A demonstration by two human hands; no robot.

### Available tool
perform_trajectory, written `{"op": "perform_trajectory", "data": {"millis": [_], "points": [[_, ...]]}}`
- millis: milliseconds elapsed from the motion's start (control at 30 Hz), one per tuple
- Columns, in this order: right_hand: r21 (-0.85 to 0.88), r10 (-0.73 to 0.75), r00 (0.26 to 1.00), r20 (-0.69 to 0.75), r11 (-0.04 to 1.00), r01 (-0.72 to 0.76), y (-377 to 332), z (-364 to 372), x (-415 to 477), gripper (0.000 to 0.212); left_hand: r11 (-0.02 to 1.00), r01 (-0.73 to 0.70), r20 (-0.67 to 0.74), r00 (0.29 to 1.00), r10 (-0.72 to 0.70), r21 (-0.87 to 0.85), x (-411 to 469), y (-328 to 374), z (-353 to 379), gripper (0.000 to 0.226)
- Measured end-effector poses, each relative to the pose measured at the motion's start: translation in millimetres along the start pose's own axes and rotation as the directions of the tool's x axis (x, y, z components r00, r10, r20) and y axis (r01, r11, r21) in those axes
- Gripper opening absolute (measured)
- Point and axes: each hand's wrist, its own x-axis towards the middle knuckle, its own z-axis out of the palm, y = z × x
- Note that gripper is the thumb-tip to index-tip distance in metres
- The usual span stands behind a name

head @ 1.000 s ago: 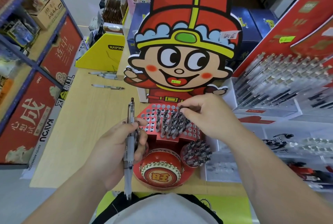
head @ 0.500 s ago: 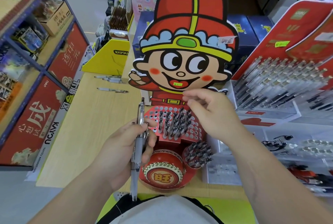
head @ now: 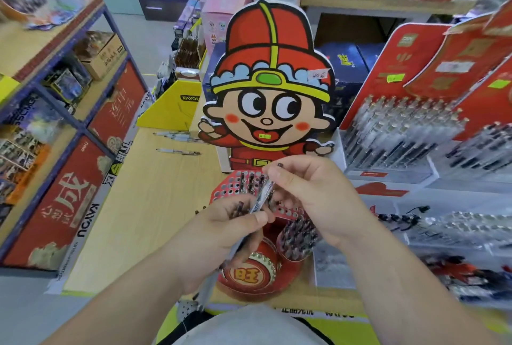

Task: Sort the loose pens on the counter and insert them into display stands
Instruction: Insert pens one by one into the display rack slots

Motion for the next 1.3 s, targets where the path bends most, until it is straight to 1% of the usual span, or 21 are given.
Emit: {"op": "perform_trajectory", "data": {"millis": [100, 167, 233, 300, 333, 400, 467, 633, 733, 800, 900, 1300], "points": [[0.056, -0.034, 0.997, -0.072, 0.998, 0.038, -5, -10, 0, 0.009, 0.999, 0.022, -0.043, 0.999, -0.023, -0.024, -4, -2, -2, 0.032], [0.062, -0.095, 0.982, -0.165, 0.992, 0.106, -11, -18, 0, 0.012, 0.998, 0.037, -0.134, 0.99, -0.044, -0.055, -3, -5, -7, 0.041], [-0.044, -0.226, 0.938, -0.263, 0.974, 0.223, -17, -26, 0, 0.016, 0.99, 0.042, -0.25, 0.965, -0.075, -0.134, 0, -10, -15, 0.039], [-0.191, -0.37, 0.884, -0.285, 0.926, 0.326, -25, -28, 0, 0.018, 0.98, 0.029, -0.323, 0.942, -0.093, -0.199, 2, -14, -24, 0.032], [-0.235, -0.414, 0.865, -0.283, 0.905, 0.356, -28, -28, 1, 0.018, 0.974, 0.026, -0.352, 0.93, -0.106, -0.224, 3, -16, -28, 0.03], [-0.295, -0.446, 0.848, -0.287, 0.883, 0.365, -31, -27, 7, 0.019, 0.962, 0.018, -0.397, 0.908, -0.13, -0.274, 4, -15, -34, 0.029], [-0.385, -0.453, 0.849, -0.273, 0.86, 0.335, -26, -25, 18, 0.017, 0.951, 0.003, -0.422, 0.896, -0.141, -0.31, 5, -14, -37, 0.026], [-0.591, -0.456, 0.875, -0.165, 0.755, 0.282, -7, -15, 40, 0.015, 0.944, -0.006, -0.444, 0.883, -0.15, -0.33, 9, -14, -45, 0.023], [-0.686, -0.372, 0.923, -0.098, 0.697, 0.208, 3, -10, 49, 0.018, 0.942, -0.015, -0.431, 0.891, -0.139, -0.335, 12, -13, -48, 0.023], [-0.714, -0.324, 0.943, -0.071, 0.677, 0.178, 9, -8, 55, 0.017, 0.93, -0.023, -0.414, 0.899, -0.141, -0.367, 15, -14, -51, 0.024], [-0.722, -0.294, 0.954, -0.06, 0.672, 0.161, 15, -6, 60, 0.015, 0.906, -0.028, -0.39, 0.908, -0.154, -0.423, 20, -14, -57, 0.022], [-0.72, -0.328, 0.939, -0.105, 0.676, 0.156, 14, -9, 61, 0.015, 0.895, -0.027, -0.389, 0.906, -0.166, -0.445, 39, -19, -72, 0.02]]}}
